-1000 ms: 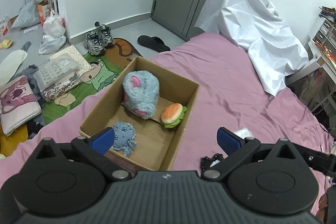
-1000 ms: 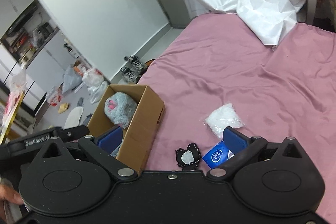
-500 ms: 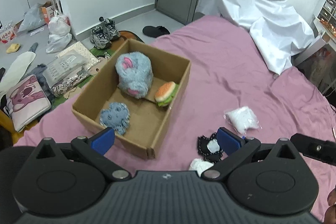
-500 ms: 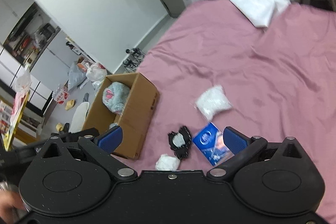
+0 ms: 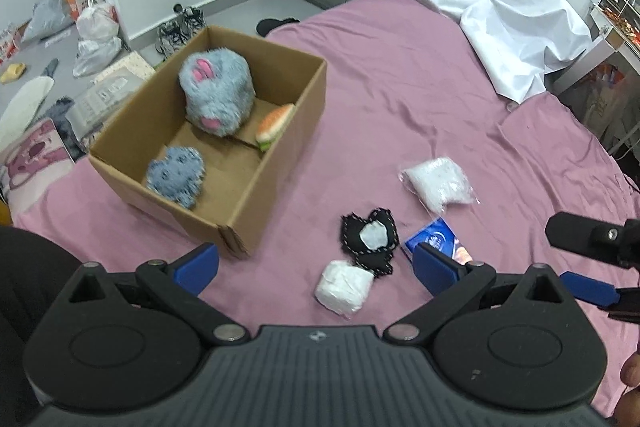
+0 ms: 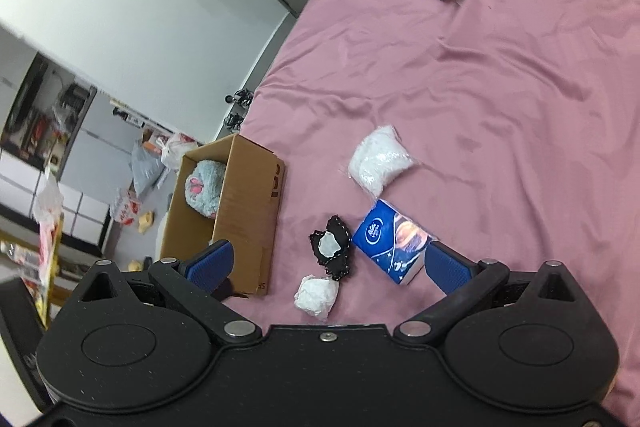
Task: Organize soft objects
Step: 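Move both grippers away from the box toward the items on the sheet, then grasp the white tissue ball with the left gripper while the right gripper grasps the black heart plush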
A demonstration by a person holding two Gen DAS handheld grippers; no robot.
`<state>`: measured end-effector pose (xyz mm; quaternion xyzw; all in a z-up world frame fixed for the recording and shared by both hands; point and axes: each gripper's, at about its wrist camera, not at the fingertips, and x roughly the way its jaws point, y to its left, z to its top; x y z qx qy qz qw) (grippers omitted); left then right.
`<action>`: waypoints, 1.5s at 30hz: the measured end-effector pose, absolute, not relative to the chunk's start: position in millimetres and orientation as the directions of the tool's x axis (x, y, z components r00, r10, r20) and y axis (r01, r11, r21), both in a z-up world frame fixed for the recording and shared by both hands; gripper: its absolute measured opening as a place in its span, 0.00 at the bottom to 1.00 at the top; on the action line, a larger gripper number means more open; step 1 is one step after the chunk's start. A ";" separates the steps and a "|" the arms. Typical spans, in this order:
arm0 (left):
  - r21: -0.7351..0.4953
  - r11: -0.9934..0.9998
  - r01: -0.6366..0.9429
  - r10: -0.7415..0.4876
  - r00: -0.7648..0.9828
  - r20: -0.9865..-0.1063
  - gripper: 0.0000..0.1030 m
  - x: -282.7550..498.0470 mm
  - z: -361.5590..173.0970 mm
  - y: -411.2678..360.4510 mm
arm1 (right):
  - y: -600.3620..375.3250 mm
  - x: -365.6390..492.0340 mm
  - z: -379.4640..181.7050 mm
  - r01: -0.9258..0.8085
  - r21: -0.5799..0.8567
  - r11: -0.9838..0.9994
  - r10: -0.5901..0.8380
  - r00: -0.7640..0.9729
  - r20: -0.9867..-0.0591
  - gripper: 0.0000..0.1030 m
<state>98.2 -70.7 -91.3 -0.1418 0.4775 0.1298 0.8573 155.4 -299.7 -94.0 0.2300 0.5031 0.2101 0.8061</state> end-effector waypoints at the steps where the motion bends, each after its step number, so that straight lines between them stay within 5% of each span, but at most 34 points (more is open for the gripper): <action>1: -0.127 0.924 -0.359 0.080 0.508 -0.858 0.98 98.5 -94.4 -71.6 | -301.2 155.4 -95.3 -0.093 0.592 0.801 0.573 0.406 -0.712 1.00; 7: -0.167 0.919 -0.358 0.036 0.495 -0.868 0.96 102.1 -110.2 -77.3 | -310.0 155.7 -109.0 0.017 0.655 0.755 0.595 0.403 -0.696 0.99; 17: -0.202 0.907 -0.368 -0.011 0.459 -0.888 0.70 110.3 -140.7 -79.1 | -301.5 158.3 -128.6 0.061 0.645 0.762 0.582 0.373 -0.723 0.81; 25: -0.220 0.893 -0.392 -0.032 0.434 -0.901 0.66 116.2 -166.1 -74.6 | -290.2 164.8 -145.4 0.074 0.619 0.782 0.569 0.320 -0.758 0.73; 39: -0.305 0.854 -0.421 -0.112 0.424 -0.898 0.40 129.7 -197.5 -68.8 | -251.3 180.9 -161.4 0.063 0.570 0.819 0.539 0.254 -0.803 0.57; 45: -0.322 0.840 -0.437 -0.113 0.438 -0.892 0.39 127.9 -193.6 -58.9 | -240.5 188.8 -171.8 0.075 0.566 0.821 0.540 0.223 -0.812 0.46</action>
